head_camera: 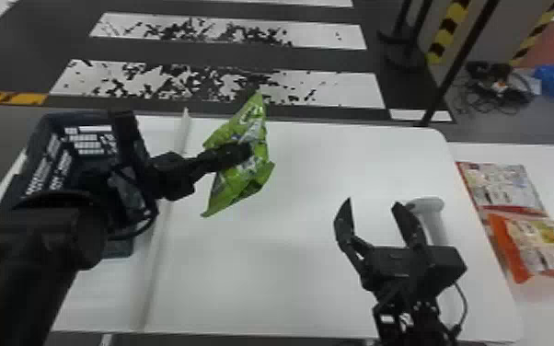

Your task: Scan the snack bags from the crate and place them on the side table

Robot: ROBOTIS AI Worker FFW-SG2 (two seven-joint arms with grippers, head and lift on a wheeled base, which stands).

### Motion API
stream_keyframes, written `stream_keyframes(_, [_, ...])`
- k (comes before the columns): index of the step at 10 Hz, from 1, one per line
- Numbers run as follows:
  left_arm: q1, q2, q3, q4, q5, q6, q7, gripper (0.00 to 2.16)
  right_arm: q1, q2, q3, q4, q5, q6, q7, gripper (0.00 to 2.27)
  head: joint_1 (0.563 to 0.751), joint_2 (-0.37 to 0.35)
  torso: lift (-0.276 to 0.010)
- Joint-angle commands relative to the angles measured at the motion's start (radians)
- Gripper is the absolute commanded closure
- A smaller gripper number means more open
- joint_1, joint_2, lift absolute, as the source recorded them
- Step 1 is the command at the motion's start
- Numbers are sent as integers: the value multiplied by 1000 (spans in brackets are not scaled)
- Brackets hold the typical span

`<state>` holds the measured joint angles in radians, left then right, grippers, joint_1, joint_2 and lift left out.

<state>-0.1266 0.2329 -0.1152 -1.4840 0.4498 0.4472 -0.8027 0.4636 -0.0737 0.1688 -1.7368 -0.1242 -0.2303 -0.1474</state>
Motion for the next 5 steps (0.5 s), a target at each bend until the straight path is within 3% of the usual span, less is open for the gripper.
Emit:
stream_keyframes(1, [2,-38,-83,36,-19,-40,36,2135,6,0,-3,-4,0,-4,-3,110,695,-97,-50])
stream_keyframes(2, [1,-61,-141,65,-45,-95,92,2132,7,0,-5,-6,0,-4,-4,110,695,-136,-50])
stream_keyframes(3, [-7,-89,-176,103,-66,-123,117,2132,10,0,-5,-7,0,-7,-9,110,695,-170,-50])
stream_keyframes(5, [-15,-109,-239,148,-88,-172,146,2017,15,0,-11,-12,0,-10,-9,110,695,-227,-50])
